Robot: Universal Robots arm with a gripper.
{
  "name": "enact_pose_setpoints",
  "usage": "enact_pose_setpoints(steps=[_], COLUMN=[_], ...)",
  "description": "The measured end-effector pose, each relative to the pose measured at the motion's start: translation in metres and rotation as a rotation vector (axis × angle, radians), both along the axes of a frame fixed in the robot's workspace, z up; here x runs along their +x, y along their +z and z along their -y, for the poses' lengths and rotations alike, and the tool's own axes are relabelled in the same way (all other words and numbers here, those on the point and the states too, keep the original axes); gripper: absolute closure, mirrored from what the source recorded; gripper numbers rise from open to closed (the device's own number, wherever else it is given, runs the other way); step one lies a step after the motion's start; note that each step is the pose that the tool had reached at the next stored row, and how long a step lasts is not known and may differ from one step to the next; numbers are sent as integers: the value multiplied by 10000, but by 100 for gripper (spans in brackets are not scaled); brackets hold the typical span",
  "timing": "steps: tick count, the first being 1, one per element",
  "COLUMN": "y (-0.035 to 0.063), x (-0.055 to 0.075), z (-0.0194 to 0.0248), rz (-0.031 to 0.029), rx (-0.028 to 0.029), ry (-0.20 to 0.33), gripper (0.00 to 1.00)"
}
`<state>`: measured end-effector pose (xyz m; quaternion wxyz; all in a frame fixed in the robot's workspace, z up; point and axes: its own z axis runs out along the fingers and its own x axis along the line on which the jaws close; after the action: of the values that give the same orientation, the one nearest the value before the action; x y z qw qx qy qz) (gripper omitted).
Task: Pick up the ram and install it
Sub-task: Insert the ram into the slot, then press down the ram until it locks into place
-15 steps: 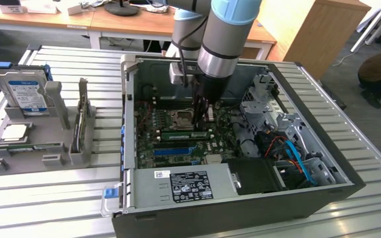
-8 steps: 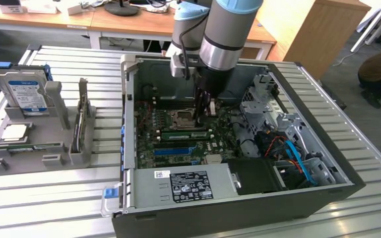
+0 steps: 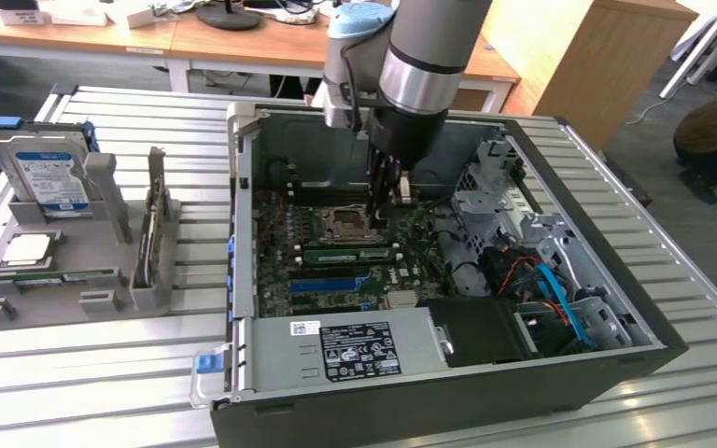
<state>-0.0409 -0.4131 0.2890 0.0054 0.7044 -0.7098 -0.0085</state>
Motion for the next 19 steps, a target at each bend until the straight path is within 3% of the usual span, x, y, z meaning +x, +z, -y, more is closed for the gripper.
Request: enact_pose_setpoints(steps=[5,19], y=[98,98], x=[0,0], z=[0,0], rz=[0,0], rx=[0,1], ry=[0,0], gripper=[69,69])
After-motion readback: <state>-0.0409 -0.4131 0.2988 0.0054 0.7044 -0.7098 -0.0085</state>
